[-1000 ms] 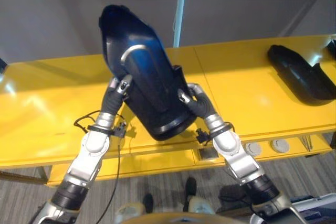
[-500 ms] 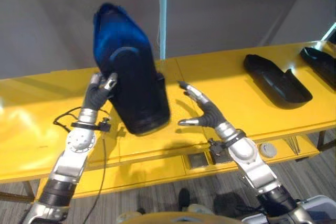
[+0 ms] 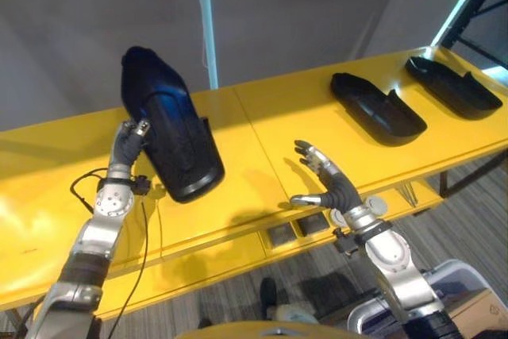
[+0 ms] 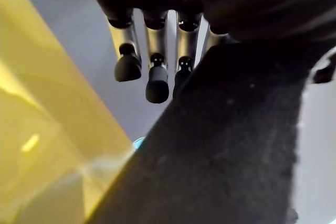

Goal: Move parts from the plastic box to the shelf.

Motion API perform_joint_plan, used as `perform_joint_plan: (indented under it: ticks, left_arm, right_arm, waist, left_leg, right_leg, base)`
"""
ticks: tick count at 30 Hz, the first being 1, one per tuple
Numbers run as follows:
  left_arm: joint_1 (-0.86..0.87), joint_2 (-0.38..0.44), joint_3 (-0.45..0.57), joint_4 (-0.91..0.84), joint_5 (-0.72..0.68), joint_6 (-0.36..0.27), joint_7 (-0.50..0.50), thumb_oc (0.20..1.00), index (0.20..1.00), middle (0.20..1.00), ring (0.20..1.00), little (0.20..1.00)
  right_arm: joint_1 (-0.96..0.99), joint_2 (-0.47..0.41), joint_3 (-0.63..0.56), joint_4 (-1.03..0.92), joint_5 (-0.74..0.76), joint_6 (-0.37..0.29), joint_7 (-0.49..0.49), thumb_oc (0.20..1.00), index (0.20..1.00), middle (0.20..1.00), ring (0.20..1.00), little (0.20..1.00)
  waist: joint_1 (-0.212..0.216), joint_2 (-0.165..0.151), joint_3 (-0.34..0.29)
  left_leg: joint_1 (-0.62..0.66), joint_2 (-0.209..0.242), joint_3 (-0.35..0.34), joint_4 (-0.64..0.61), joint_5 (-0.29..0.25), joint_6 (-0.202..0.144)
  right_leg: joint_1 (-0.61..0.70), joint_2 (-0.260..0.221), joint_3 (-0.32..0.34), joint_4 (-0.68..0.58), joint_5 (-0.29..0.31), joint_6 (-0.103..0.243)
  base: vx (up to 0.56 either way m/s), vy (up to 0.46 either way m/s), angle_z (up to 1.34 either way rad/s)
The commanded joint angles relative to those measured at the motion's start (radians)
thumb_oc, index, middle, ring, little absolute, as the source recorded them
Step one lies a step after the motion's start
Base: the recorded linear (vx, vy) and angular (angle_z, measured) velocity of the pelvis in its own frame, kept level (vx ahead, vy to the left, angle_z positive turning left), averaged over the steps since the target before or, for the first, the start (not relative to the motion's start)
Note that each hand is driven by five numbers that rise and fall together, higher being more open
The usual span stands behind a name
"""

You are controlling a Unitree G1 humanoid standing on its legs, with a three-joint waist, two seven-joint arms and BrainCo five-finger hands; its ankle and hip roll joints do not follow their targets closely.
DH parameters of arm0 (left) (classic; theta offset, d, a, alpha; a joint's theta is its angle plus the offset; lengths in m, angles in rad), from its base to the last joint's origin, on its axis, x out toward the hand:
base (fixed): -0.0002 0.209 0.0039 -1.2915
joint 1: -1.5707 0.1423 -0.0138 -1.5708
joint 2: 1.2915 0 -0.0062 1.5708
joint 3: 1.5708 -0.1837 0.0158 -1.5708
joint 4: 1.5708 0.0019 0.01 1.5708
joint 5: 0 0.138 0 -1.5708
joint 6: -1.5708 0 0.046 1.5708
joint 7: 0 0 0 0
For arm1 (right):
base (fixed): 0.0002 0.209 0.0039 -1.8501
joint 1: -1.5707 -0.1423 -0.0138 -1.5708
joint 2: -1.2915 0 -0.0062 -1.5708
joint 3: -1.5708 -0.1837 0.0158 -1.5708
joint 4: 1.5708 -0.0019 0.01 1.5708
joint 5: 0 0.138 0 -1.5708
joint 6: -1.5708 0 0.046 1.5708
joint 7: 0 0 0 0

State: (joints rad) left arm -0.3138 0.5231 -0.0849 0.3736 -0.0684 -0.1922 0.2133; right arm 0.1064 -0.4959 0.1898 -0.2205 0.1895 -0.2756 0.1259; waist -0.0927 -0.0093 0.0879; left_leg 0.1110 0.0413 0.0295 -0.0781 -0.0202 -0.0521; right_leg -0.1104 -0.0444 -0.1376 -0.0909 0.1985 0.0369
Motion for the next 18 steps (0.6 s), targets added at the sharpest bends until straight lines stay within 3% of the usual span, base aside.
perform_joint_plan:
  ticks: [1,7,18]
  left_arm:
    - [-0.183,0.078,-0.036,0.093,-0.098,-0.012,-0.002,0.200,0.200,0.200,0.200,0.200]
    - [-0.285,0.125,-0.081,0.230,-0.114,0.010,-0.021,0.200,0.200,0.200,0.200,0.200]
    - [-0.383,0.238,-0.161,0.376,0.017,0.064,-0.080,0.200,0.200,0.200,0.200,0.200]
  right_arm:
    - [-0.050,0.003,0.002,-0.054,0.053,-0.045,0.001,1.000,1.000,1.000,1.000,1.000]
    - [-0.070,-0.004,0.039,-0.041,0.043,-0.042,0.004,1.000,1.000,1.000,1.000,1.000]
    - [-0.051,-0.019,0.068,-0.031,0.038,-0.042,0.039,1.000,1.000,1.000,1.000,1.000]
  waist:
    - [-0.008,0.009,0.028]
    - [-0.015,0.007,0.055]
    - [-0.011,0.007,0.079]
  left_leg:
    - [-0.030,0.043,0.006,-0.009,-0.044,-0.013]
    - [-0.058,0.044,0.013,-0.009,-0.034,-0.014]
    - [-0.046,0.046,0.021,-0.009,-0.036,-0.014]
  right_leg:
    - [0.134,-0.068,0.018,0.004,-0.186,0.091]
    - [0.104,-0.066,0.024,0.004,-0.180,0.092]
    - [0.109,-0.067,0.032,0.004,-0.184,0.098]
  base:
    - [-0.05,-0.003,-0.05]
    - [-0.02,-0.007,-0.06]
    - [0.01,-0.003,-0.01]
